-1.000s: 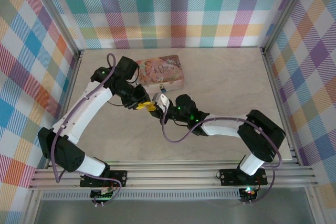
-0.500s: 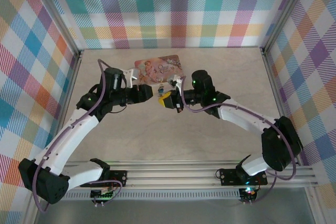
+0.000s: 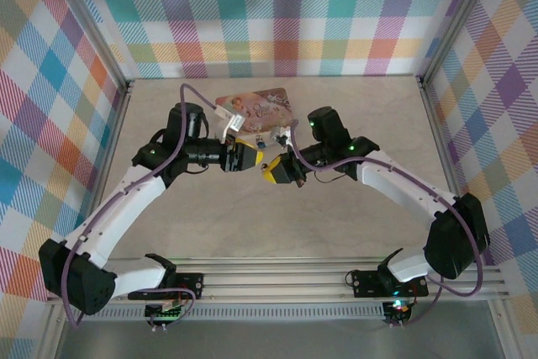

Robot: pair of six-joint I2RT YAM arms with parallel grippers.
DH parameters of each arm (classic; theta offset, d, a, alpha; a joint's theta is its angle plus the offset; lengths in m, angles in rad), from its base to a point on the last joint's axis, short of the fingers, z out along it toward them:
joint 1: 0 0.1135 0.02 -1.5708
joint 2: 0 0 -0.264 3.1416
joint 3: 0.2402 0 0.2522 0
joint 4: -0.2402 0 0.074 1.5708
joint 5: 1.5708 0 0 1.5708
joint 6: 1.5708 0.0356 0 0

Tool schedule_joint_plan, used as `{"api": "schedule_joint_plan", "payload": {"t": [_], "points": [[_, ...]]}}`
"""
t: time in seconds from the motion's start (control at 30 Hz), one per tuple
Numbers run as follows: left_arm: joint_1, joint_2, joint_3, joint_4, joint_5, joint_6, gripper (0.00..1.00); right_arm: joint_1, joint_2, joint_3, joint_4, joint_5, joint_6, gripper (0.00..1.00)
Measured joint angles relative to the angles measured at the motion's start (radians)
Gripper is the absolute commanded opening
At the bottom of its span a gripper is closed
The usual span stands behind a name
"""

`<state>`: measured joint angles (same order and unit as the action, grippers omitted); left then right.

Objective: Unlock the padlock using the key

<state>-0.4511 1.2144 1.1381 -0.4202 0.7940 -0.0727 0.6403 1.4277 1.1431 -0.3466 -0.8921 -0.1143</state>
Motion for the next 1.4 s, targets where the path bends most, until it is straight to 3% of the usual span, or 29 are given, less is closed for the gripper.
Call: {"api": "schedule_joint_plan", "payload": {"t": [0.17,0.3,0.5,0.6,0.67,0.8,0.9,0.97,1.2,1.4], "points": [[-0.014,0.025,0.005,-0.031,0.076,0.037,0.47,-0.003,0.000,0.001,-0.032,-0.001,-0.015,0.00],[-0.025,0.038,0.005,-0.049,0.110,0.047,0.41,-0.011,-0.005,0.001,-0.038,0.000,-0.019,0.00],[-0.040,0.082,0.006,-0.053,0.145,0.052,0.25,-0.013,-0.024,0.000,-0.037,-0.002,-0.018,0.00],[-0.049,0.097,0.013,-0.052,0.163,0.058,0.03,-0.016,-0.024,-0.008,-0.036,0.000,-0.011,0.00],[-0.051,0.103,0.020,-0.055,0.164,0.060,0.00,-0.020,-0.024,-0.019,-0.032,-0.002,-0.003,0.00],[-0.053,0.105,0.021,-0.059,0.135,0.048,0.00,-0.020,-0.035,-0.045,0.009,0.018,0.024,0.20],[-0.053,0.105,0.018,-0.045,0.082,0.010,0.00,-0.031,-0.079,-0.103,0.065,0.056,0.079,0.44],[-0.050,0.099,-0.003,0.004,0.042,-0.041,0.00,-0.049,-0.126,-0.158,0.129,0.084,0.137,0.52],[-0.037,0.086,-0.123,0.208,-0.077,-0.296,0.00,-0.154,-0.250,-0.299,0.336,0.207,0.418,0.56],[-0.037,0.086,-0.189,0.399,-0.130,-0.527,0.00,-0.160,-0.216,-0.338,0.518,0.245,0.690,0.56]]}}
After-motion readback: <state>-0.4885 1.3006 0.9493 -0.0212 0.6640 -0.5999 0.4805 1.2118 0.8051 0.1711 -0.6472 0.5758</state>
